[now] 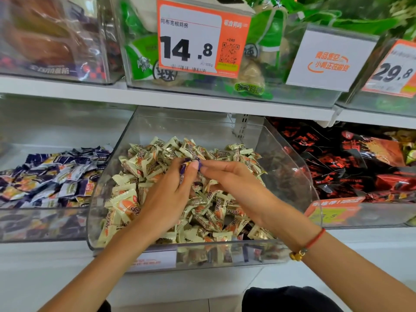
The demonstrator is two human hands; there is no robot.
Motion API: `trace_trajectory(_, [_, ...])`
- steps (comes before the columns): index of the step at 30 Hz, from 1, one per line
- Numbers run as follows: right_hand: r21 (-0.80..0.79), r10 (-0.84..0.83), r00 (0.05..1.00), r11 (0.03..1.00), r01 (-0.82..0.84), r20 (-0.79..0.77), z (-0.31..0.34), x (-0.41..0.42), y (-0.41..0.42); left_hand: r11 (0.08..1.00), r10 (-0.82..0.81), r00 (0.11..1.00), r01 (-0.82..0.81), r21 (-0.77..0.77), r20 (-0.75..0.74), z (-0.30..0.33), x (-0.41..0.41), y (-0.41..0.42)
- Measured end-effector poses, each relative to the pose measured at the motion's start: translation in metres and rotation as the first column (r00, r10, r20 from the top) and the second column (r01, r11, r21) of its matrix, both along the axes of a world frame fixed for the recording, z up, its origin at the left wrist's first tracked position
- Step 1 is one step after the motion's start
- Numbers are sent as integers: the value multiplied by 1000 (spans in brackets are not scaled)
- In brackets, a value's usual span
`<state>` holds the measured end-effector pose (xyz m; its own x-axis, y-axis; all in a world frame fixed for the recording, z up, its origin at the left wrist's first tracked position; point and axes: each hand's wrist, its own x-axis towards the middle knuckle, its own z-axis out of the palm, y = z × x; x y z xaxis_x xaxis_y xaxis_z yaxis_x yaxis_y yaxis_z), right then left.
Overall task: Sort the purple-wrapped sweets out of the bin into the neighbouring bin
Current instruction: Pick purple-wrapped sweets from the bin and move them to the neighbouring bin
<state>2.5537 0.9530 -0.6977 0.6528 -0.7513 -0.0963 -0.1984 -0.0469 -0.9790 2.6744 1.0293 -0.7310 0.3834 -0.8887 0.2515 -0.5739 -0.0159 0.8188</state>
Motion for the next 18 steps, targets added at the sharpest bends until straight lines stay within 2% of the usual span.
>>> trace_trajectory(2, [-71,65,994,995,-71,-83,5,-8,-7,999,-30,995,26,-40,-100,0,2,-1])
trace_trajectory(5, [-110,82,990,989,-94,-112,11,-20,-22,993,-81,984,66,-98,-159,1,2,1])
trace_trajectory(7, [-162,122,952,972,-172,-282,9,-25,-34,991,-71,979,48,-126,-191,3,1,2])
trace_trajectory(9, [-142,240,789,914,-380,-566,1,-22,-38,991,-61,971,33,-127,-229,6,1,3])
trace_trajectory(11, [-63,313,586,844,-532,-748,-10,-15,-36,991,-78,967,48,-127,-241,7,1,3])
trace_trajectory(12, [-30,333,543,832,-554,-771,-15,-9,-34,990,-84,969,55,-127,-234,7,1,3])
trace_trajectory(15, [58,371,514,849,-525,-773,-21,5,-28,987,-105,967,71,-147,-232,6,0,2])
trace_trajectory(18, [36,360,535,852,-522,-764,-26,10,-32,983,-130,964,95,-156,-233,6,-1,1])
